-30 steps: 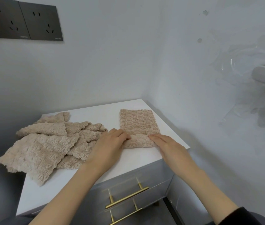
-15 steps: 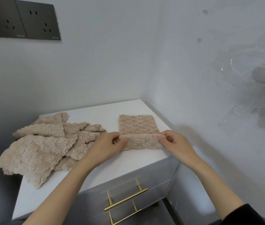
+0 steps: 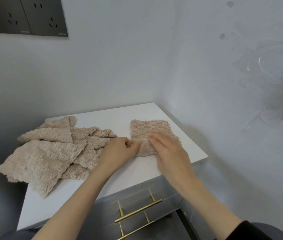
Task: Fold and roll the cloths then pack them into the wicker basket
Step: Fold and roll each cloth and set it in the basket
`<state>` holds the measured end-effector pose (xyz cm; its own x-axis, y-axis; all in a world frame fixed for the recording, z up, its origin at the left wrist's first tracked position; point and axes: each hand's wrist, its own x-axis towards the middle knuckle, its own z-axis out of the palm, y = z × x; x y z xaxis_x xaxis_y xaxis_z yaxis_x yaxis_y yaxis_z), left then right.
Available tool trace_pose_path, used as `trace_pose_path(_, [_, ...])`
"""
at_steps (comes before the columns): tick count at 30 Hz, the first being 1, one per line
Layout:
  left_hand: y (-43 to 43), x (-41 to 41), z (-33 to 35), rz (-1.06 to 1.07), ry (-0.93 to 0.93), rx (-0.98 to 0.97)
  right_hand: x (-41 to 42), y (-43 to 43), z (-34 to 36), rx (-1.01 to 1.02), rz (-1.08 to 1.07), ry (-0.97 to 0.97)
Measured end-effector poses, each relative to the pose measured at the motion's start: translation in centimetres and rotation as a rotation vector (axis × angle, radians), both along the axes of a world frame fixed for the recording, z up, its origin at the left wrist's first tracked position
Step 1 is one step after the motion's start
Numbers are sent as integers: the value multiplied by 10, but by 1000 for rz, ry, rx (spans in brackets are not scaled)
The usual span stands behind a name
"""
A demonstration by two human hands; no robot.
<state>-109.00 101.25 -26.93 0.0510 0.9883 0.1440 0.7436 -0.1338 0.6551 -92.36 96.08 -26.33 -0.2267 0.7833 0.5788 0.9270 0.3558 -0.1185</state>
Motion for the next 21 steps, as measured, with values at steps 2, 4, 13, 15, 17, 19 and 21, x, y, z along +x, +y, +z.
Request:
trace_pose_path(2, [0, 0, 0, -6, -10, 0, -10, -3, -7, -39, 11, -73])
trace_pose_path(4, [1, 0, 0, -10, -10, -5, -12, -3, -12, -85, -2, -122])
trace_pose_path(13, [-2, 4, 2, 62, 91, 19, 28, -4, -14, -257, -49, -154])
trace_pose_path(15, [-7, 5, 3, 82, 98, 124, 39, -3, -12, -267, -72, -133])
trace_pose_path(17, [-12, 6, 4, 14, 98, 291, 47, -2, -11, -291, -57, -91])
trace_pose_path(19, [-15, 5, 4, -125, 141, 416, 51, 0, -9, -314, -35, -39])
trace_pose_path(21, [-17, 1, 6, -201, 185, 439, 56, 2, -6, -335, -19, 21])
